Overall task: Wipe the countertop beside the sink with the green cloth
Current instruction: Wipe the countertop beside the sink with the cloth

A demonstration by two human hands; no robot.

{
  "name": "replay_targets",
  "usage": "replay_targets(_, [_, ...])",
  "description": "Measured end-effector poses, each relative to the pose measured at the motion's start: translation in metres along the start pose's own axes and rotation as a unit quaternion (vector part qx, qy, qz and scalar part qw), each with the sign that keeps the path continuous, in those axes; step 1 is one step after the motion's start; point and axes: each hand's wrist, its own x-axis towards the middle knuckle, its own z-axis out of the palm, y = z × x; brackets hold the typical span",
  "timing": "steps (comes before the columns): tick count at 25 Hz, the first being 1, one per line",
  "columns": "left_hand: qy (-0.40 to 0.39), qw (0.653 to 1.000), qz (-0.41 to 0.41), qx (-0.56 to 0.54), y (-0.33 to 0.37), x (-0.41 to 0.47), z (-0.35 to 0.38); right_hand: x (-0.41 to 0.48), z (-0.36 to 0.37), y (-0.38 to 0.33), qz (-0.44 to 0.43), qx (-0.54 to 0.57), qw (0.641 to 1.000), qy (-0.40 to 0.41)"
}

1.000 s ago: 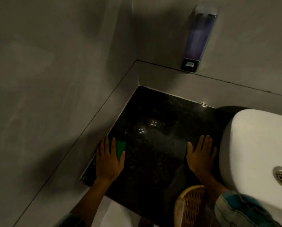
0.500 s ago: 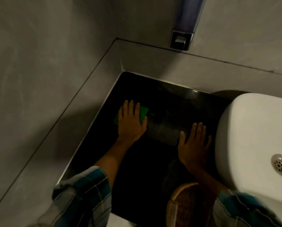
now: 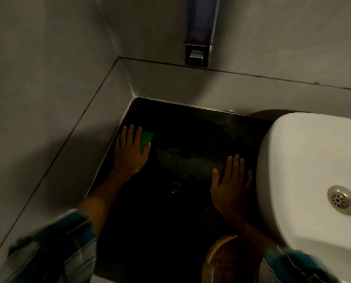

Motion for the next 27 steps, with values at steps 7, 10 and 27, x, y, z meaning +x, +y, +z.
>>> replay_targets(7, [-0.037, 0.982, 0.178, 0.044, 0.109, 0.023, 0.015, 0.001, 0.003, 0.002, -0.001, -0.007, 1.0, 0.015])
replay_targets(10, [-0.057, 0.955, 0.287, 0.048, 0.1, -0.064, 0.016, 0.001, 0.002, 0.003, -0.004, -0.01, 1.0, 0.015])
replay_targets(27, [-0.004, 0.995, 0.097, 0.017, 0.119, 0.031, 0.021, 0.001, 0.007, 0.003, 0.001, -0.009, 1.0, 0.013])
